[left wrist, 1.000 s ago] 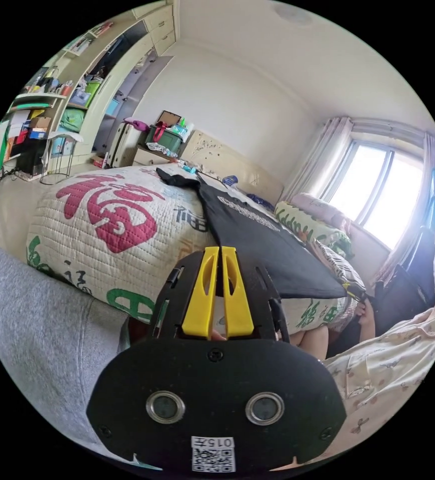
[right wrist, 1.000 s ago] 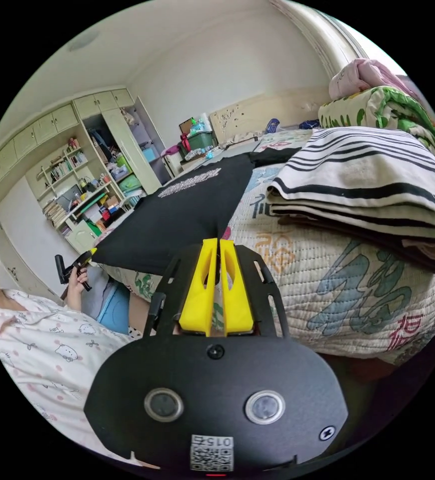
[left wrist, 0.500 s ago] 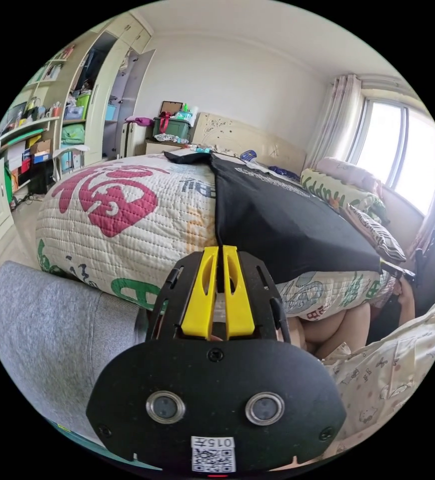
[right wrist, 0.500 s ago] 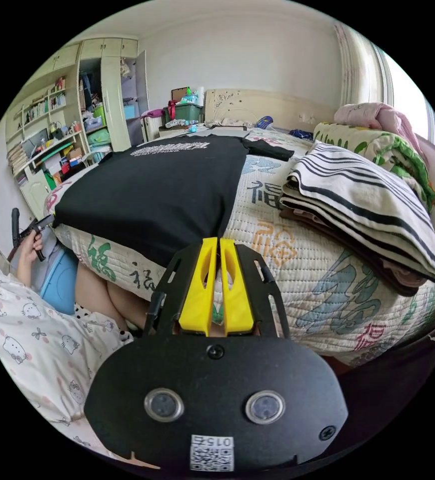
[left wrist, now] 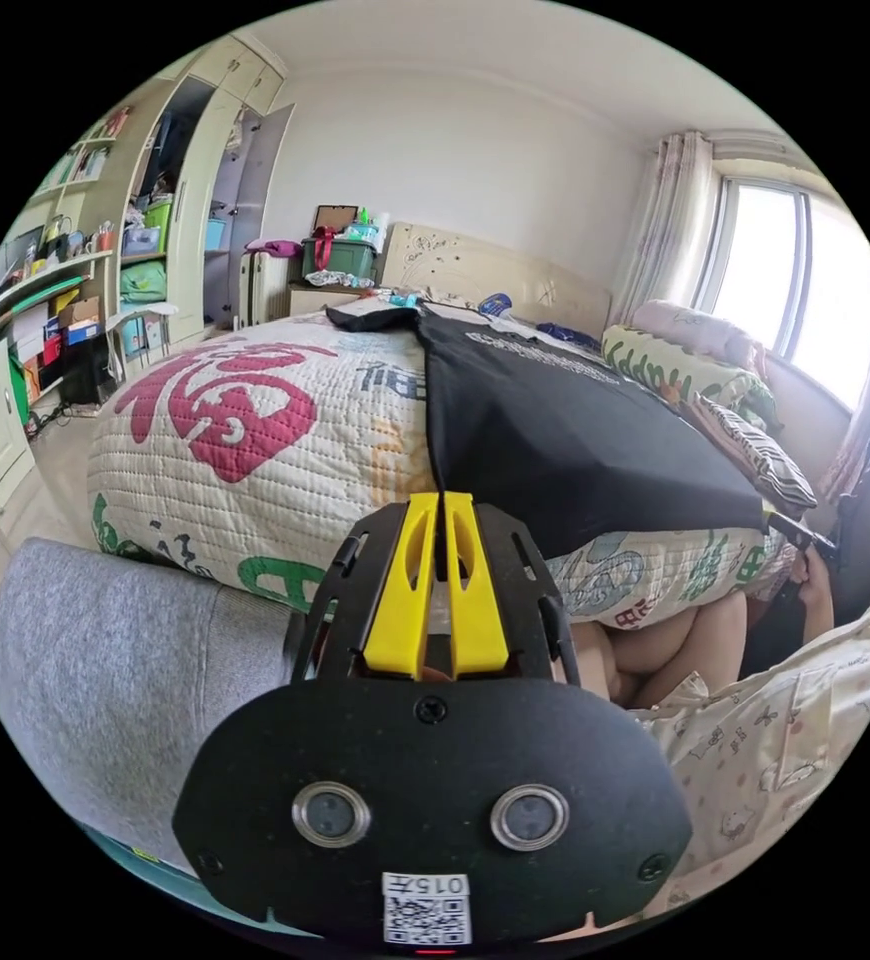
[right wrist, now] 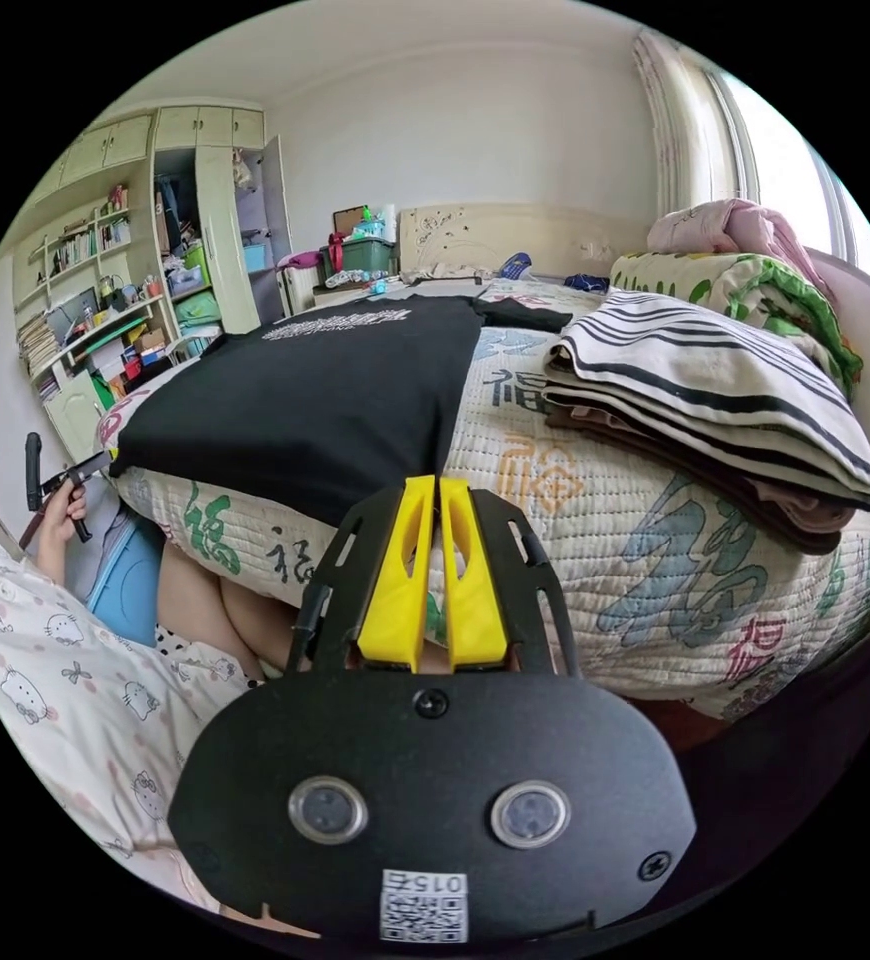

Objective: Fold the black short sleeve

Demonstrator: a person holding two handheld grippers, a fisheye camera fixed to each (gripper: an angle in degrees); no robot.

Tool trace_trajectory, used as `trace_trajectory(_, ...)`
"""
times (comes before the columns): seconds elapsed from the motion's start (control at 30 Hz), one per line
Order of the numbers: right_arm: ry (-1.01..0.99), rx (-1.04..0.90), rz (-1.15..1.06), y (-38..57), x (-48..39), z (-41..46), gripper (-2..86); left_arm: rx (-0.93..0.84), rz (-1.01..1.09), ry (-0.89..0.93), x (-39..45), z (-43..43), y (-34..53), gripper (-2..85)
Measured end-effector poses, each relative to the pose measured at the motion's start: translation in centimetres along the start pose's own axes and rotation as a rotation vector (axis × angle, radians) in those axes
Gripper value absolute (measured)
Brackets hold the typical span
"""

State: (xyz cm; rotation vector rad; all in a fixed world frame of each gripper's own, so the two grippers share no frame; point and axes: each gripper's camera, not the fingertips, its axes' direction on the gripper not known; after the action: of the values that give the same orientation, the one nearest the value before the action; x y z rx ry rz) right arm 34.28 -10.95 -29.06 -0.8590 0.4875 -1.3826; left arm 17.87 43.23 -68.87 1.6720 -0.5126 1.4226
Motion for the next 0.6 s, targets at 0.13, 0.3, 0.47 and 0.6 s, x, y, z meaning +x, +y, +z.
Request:
trace_trajectory(0.13,-0.027,0.000,0.019,0.4,0.0,-0.5,0.1,0.062,-0.016,0.025,0.0,-2.4,1.5,0.4)
trace_trajectory(0.3,-0.013,-0.018,0.025,1.0,-0.7,-0.5,0.1,-0.047,0.060,-0.056,1.4,1.2,3.8,0.4)
trace_trajectory(0.47,-0.037,-0.036,0.024,1.0,-0.9,-2.5,0.1,-0.071,0.123,-0.176,3.0,3.4,6.6,0.8)
trace_trajectory(0.6,-0.059,-0.028,0.036,1.3,-0.8,-4.4,0.2,-0.085,0.128,-0.165,1.7,3.5,8.5,1.2)
